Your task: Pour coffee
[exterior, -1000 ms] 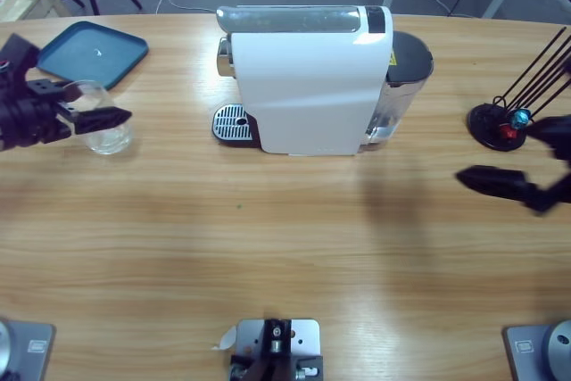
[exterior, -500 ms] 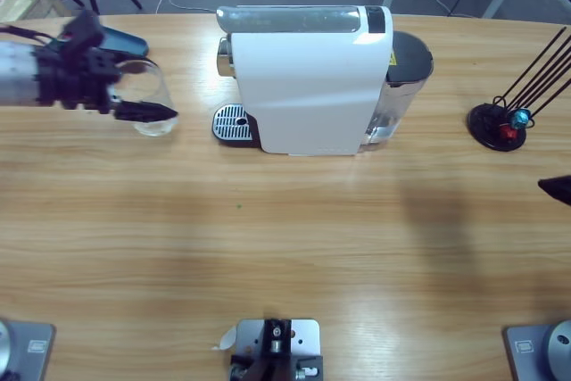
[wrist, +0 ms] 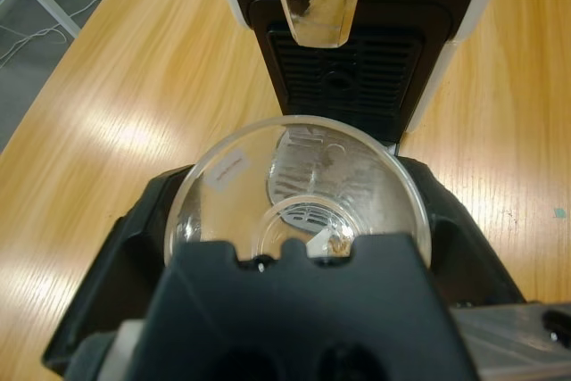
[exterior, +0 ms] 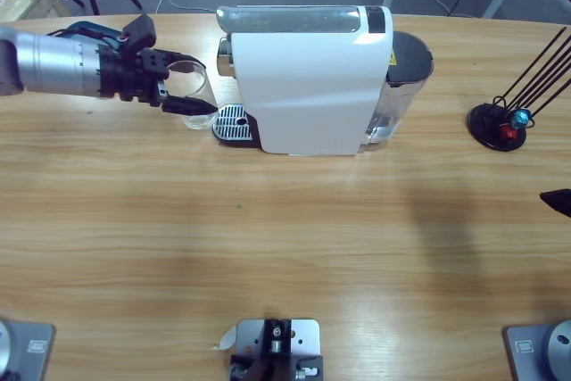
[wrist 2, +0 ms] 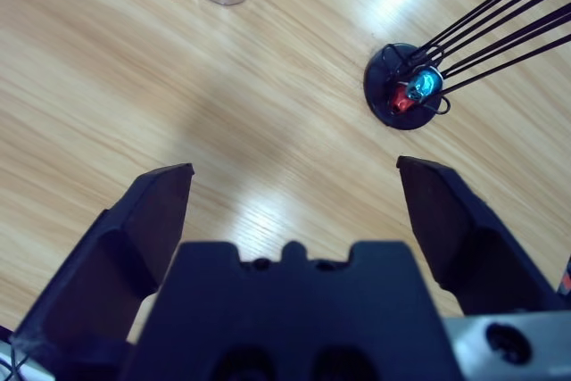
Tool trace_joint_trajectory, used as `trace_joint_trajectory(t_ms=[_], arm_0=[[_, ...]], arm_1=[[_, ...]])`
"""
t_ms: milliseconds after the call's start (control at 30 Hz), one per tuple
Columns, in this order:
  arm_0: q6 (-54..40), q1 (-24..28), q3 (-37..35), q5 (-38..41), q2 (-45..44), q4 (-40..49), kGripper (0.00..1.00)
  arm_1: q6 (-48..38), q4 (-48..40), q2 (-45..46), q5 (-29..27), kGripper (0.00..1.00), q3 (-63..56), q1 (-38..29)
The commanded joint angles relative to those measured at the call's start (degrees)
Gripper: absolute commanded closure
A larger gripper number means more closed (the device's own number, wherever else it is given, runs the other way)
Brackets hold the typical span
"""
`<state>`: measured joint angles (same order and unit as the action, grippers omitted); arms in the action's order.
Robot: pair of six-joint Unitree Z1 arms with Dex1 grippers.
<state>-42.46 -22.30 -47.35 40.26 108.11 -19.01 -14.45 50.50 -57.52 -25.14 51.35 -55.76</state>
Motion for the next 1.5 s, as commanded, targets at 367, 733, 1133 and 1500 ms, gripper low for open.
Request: trace_joint_trajectory(t_ms=[367, 733, 1133, 1500], arm_0=[[2.25, -5.59, -4.88, 0.41, 6.15, -0.11, 0.915], [6.93, -6.79, -5.67, -3.26, 6.59, 0.98, 0.915], [8.18, -7.76, -6.18, -6.46, 6.5, 3.72, 0.694], [9.32, -7.67, -6.02, -6.79, 6.46, 3.56, 0.021]], arm_1=[[-0.23, 0.23, -1.46, -1.05, 0.0, -0.76, -0.18], [-0.23, 0.34, -1.55, -1.49, 0.0, -0.04, -0.16], [-0.23, 0.32, -1.78, -1.58, 0.0, -0.11, -0.14], [-0.23, 0.21, -2.07, -1.63, 0.0, -0.34, -0.14]])
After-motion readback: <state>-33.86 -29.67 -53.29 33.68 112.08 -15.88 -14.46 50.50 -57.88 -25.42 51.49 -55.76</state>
